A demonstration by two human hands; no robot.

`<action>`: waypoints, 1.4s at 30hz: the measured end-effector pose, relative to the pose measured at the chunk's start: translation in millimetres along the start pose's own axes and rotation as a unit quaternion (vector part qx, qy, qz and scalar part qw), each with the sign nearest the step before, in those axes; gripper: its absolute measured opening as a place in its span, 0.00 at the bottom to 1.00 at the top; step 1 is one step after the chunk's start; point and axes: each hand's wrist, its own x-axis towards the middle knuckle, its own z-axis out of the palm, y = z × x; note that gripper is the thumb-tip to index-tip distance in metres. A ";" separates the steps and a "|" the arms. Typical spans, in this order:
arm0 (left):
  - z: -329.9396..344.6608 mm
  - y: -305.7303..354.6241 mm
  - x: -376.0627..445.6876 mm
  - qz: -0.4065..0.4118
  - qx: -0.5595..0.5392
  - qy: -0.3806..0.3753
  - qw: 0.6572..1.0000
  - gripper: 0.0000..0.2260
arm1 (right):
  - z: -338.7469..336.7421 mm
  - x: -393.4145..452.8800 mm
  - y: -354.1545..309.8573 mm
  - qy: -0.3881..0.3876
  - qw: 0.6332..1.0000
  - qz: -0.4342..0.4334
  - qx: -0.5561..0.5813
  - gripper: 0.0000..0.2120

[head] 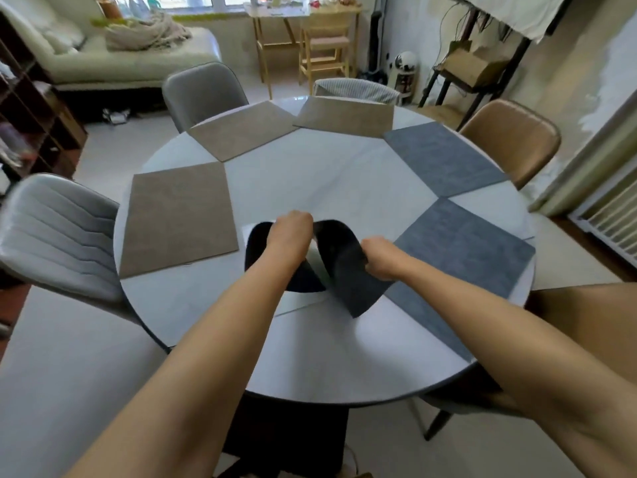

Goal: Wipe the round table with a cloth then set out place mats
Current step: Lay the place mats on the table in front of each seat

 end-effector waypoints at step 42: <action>197.4 -124.0 -126.5 0.048 -0.016 -0.188 0.981 0.34 | 252.9 -41.2 -85.6 0.029 0.980 0.157 -0.116 0.34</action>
